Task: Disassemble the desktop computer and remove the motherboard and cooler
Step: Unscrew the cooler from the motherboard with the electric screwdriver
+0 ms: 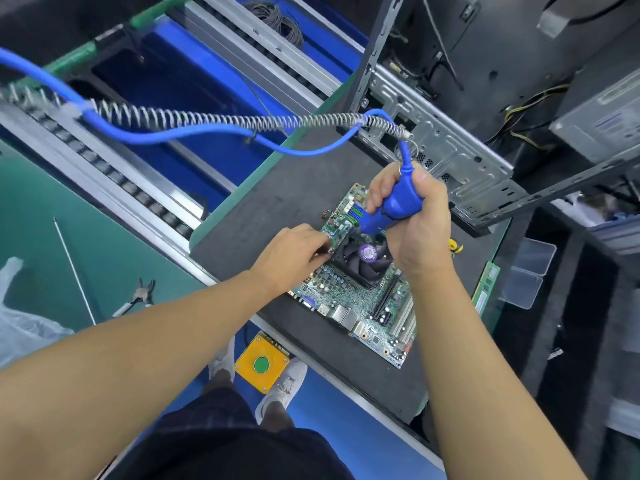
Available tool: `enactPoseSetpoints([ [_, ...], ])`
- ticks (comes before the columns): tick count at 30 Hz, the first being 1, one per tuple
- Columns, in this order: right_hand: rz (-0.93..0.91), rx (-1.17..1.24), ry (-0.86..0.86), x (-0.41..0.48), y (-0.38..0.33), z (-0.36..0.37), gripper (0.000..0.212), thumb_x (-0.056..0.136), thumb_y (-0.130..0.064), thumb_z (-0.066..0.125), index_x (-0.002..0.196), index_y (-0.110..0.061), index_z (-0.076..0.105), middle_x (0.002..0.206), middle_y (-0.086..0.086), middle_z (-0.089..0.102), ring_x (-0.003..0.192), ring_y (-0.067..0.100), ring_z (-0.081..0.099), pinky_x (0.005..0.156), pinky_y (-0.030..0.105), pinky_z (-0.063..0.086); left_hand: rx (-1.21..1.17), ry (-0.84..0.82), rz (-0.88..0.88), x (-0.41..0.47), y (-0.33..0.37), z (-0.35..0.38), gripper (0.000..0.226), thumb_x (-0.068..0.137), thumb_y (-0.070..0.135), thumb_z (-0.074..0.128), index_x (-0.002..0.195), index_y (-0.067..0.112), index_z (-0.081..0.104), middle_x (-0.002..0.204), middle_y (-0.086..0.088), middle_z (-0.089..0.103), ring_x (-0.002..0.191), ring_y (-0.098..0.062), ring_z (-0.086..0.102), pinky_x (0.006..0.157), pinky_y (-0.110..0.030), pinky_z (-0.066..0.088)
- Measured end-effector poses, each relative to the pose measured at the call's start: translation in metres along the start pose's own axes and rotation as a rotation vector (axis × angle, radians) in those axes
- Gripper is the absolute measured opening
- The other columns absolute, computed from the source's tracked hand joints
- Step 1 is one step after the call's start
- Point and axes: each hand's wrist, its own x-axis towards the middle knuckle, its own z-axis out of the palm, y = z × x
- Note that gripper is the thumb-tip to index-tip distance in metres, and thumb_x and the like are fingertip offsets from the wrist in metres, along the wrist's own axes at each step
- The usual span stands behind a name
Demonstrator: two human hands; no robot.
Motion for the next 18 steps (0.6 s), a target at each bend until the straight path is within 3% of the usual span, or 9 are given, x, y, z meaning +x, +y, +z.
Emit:
enactPoseSetpoints([
  [4, -0.015, -0.026, 0.042, -0.01, -0.008, -0.018, 0.03, 0.084, -0.039, 0.043, 0.062, -0.025, 0.058, 0.062, -0.002, 0.054, 0.064, 0.025, 0.042, 0.066, 0.039, 0.034, 0.099, -0.074, -0.052, 0.007, 0.009, -0.002, 0.013, 0.091, 0.025, 0.066, 0.093, 0.014, 0.059, 0.091, -0.004, 0.063, 0.098, -0.027, 0.056, 0.076, -0.042, 0.043],
  [7, -0.018, -0.036, 0.069, -0.02, -0.009, -0.028, 0.031, 0.086, -0.038, 0.041, 0.063, -0.024, 0.057, 0.062, -0.003, 0.054, 0.063, 0.025, 0.041, 0.067, 0.04, 0.033, 0.188, -0.096, -0.111, 0.01, 0.018, 0.001, 0.021, 0.09, 0.011, 0.065, 0.083, 0.015, 0.046, 0.081, -0.008, 0.052, 0.077, -0.033, 0.054, 0.064, -0.039, 0.037],
  [10, -0.025, -0.051, 0.095, -0.028, -0.01, -0.036, 0.032, 0.087, -0.038, 0.042, 0.063, -0.023, 0.057, 0.061, -0.001, 0.054, 0.062, 0.025, 0.042, 0.068, 0.039, 0.035, 0.214, -0.125, -0.161, 0.009, 0.021, 0.004, 0.029, 0.091, 0.002, 0.061, 0.081, 0.015, 0.036, 0.077, -0.003, 0.039, 0.063, -0.028, 0.042, 0.059, -0.036, 0.032],
  [14, -0.027, -0.063, 0.125, -0.036, -0.011, -0.04, 0.033, 0.088, -0.036, 0.04, 0.064, -0.022, 0.057, 0.06, 0.002, 0.054, 0.063, 0.026, 0.045, 0.073, 0.037, 0.039, 0.229, -0.162, -0.16, 0.008, 0.019, 0.0, 0.018, 0.094, 0.009, 0.057, 0.087, 0.013, 0.041, 0.08, -0.007, 0.047, 0.077, -0.037, 0.057, 0.065, -0.044, 0.045],
  [18, -0.009, -0.028, 0.139, -0.042, -0.011, -0.04, 0.033, 0.088, -0.037, 0.04, 0.063, -0.022, 0.056, 0.059, 0.003, 0.052, 0.063, 0.026, 0.045, 0.073, 0.036, 0.041, 0.191, -0.163, -0.124, 0.012, 0.022, -0.007, 0.022, 0.094, 0.018, 0.062, 0.083, 0.01, 0.045, 0.081, -0.012, 0.057, 0.081, -0.038, 0.058, 0.065, -0.041, 0.038],
])
